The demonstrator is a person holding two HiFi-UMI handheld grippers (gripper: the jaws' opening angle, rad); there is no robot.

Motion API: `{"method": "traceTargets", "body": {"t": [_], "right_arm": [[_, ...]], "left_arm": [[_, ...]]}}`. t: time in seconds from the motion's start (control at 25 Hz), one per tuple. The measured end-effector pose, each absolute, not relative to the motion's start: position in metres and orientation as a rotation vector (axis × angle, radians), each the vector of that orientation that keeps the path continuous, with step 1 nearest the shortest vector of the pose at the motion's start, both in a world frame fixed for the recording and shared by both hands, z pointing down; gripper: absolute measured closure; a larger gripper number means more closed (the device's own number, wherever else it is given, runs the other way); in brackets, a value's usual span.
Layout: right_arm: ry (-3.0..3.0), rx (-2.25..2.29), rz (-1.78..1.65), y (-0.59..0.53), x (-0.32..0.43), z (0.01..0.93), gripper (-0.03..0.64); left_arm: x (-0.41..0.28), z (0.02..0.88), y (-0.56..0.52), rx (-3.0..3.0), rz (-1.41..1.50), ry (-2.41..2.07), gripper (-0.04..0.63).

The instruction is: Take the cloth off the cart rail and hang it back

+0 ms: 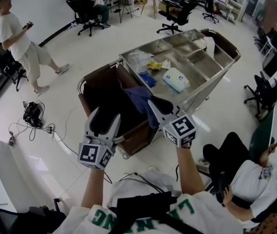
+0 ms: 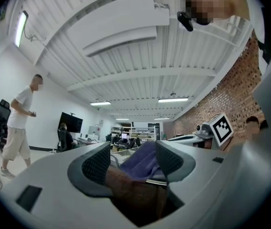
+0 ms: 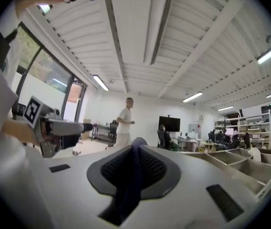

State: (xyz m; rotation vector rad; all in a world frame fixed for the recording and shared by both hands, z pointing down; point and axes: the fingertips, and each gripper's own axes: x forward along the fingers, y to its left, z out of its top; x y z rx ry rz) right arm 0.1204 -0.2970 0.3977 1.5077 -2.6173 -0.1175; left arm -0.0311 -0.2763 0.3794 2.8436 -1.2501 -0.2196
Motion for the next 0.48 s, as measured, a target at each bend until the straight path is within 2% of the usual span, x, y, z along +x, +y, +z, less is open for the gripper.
{"method": "traceTargets", "body": {"t": [0.24, 0.48], "right_arm": [[-2.855, 1.563, -0.300, -0.270, 0.096, 0.325, 0.551], [-2.920, 1.459, -0.219, -0.267, 0.071, 0.333, 0.551]], "left_arm": [[-0.061, 0.366, -0.281, 2.850, -0.290, -1.371, 0.316], [-0.080, 0.366, -0.281, 2.810, -0.286, -1.452, 0.316]]}}
